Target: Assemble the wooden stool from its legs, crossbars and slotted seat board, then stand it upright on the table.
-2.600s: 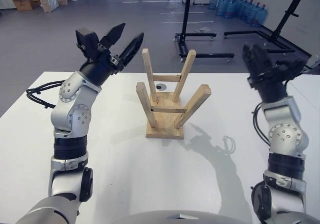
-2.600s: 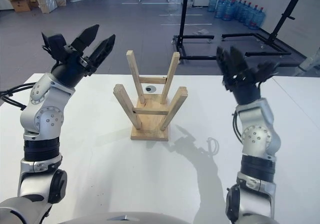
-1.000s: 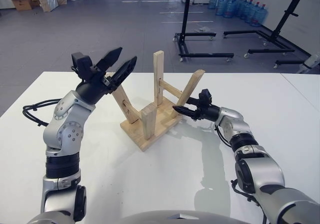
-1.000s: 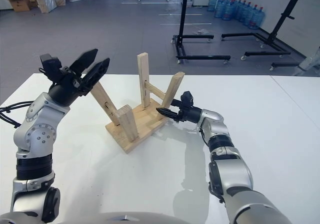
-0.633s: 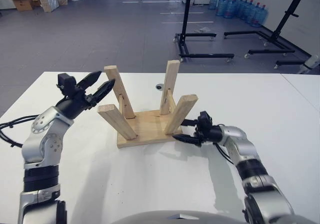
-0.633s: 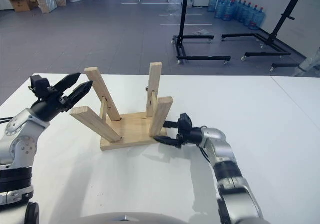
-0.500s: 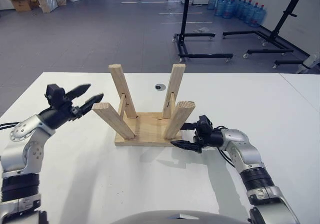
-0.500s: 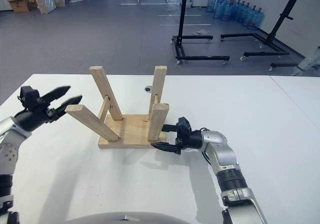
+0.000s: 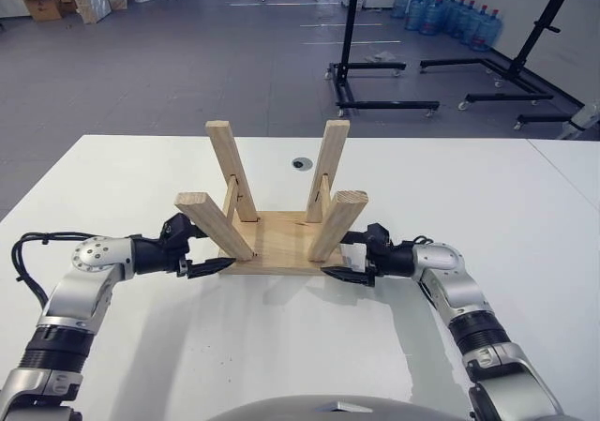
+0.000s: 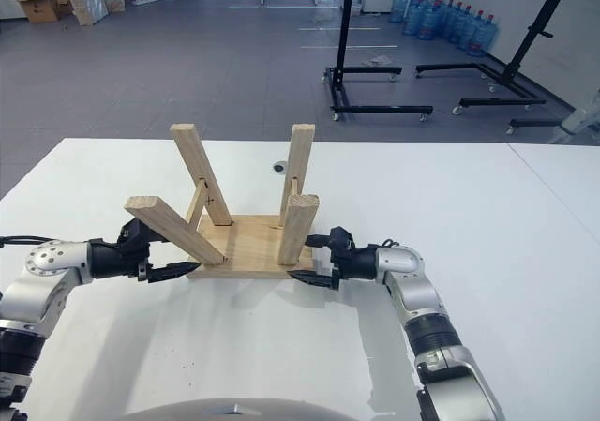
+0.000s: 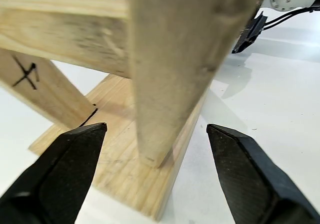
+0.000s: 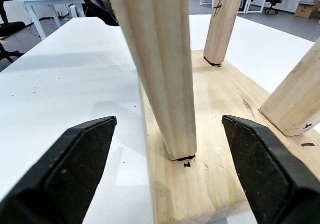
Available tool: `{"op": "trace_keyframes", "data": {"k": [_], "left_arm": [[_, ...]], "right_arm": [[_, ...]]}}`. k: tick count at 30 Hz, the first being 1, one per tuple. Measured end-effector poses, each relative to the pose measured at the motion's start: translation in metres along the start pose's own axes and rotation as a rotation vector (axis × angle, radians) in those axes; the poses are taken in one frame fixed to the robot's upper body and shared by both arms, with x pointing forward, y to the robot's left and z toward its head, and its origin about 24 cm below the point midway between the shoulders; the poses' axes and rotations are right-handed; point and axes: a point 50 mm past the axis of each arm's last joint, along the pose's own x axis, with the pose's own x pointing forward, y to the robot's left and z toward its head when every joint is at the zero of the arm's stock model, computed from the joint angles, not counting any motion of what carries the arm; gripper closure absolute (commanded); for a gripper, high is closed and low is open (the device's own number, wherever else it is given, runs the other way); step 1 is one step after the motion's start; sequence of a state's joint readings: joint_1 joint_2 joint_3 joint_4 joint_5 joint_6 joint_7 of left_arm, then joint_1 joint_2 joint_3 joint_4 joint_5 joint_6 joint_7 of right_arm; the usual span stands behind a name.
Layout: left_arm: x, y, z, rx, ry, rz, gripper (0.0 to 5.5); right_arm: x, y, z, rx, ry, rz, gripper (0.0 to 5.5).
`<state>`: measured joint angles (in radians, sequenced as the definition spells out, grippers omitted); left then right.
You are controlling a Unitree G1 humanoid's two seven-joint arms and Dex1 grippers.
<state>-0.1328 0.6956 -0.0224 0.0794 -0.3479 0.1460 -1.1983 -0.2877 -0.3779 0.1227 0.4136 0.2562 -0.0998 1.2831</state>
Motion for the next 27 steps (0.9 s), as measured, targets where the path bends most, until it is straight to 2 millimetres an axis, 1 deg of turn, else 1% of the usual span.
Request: {"op": "trace_keyframes", "data": {"k": [1,2,4,5,7,8,9,14,15,16,21,23,24,26,27], "left_arm": [[0.004,-0.002,-0.001,-0.009,-0.011,-0.008,1.83],[0.006,-0.003,-0.001,-0.016,-0.020,-0.014,2.01],[0.009,-0.004,-0.003,-0.031,-0.032,-0.017,2.23],[0.011,-0.004,-0.004,-0.042,-0.038,-0.016,2.45],[0.014,-0.006,-0.007,-0.059,-0.047,-0.016,2.73],[0.015,-0.006,-0.007,-0.061,-0.049,-0.020,2.92],[0.015,-0.006,-0.007,-0.062,-0.053,-0.024,2.97],[0.016,-0.008,-0.006,-0.067,-0.076,-0.051,3.72],[0.016,-0.009,-0.006,-0.066,-0.079,-0.056,3.78],[0.016,-0.009,-0.006,-0.065,-0.080,-0.060,3.99],[0.015,-0.010,-0.003,-0.056,-0.099,-0.114,4.14],[0.012,-0.011,0.002,-0.124,-0.151,-0.151,4.22],[0.009,-0.014,0.007,-0.152,-0.169,-0.194,4.25],[0.006,-0.022,0.010,-0.214,-0.196,-0.257,4.27],[0.006,-0.029,0.011,-0.309,-0.237,-0.300,4.27]], "right_arm": [[0.001,-0.001,0.002,-0.007,-0.001,0.002,1.60],[0.001,-0.003,0.004,-0.016,-0.003,0.005,1.81],[0.001,-0.004,0.006,-0.020,-0.010,0.018,2.05],[0.001,-0.003,0.006,-0.014,-0.020,0.023,2.32],[0.001,-0.004,0.004,-0.001,-0.026,0.013,2.66],[0.002,-0.005,0.004,-0.001,-0.031,0.010,2.88],[0.003,-0.006,0.004,0.000,-0.039,0.011,2.94],[0.005,-0.004,0.007,0.024,-0.076,0.046,3.85],[0.005,-0.004,0.007,0.027,-0.081,0.052,3.93],[0.005,-0.003,0.008,0.028,-0.083,0.061,4.12],[0.002,-0.003,0.011,0.020,-0.092,0.094,4.22],[0.001,-0.004,0.016,0.011,-0.124,0.091,4.22],[-0.001,-0.002,0.019,0.025,-0.142,0.114,4.22],[-0.005,0.006,0.020,0.087,-0.161,0.145,4.22],[-0.011,0.014,0.023,0.151,-0.172,0.170,4.24]]}}
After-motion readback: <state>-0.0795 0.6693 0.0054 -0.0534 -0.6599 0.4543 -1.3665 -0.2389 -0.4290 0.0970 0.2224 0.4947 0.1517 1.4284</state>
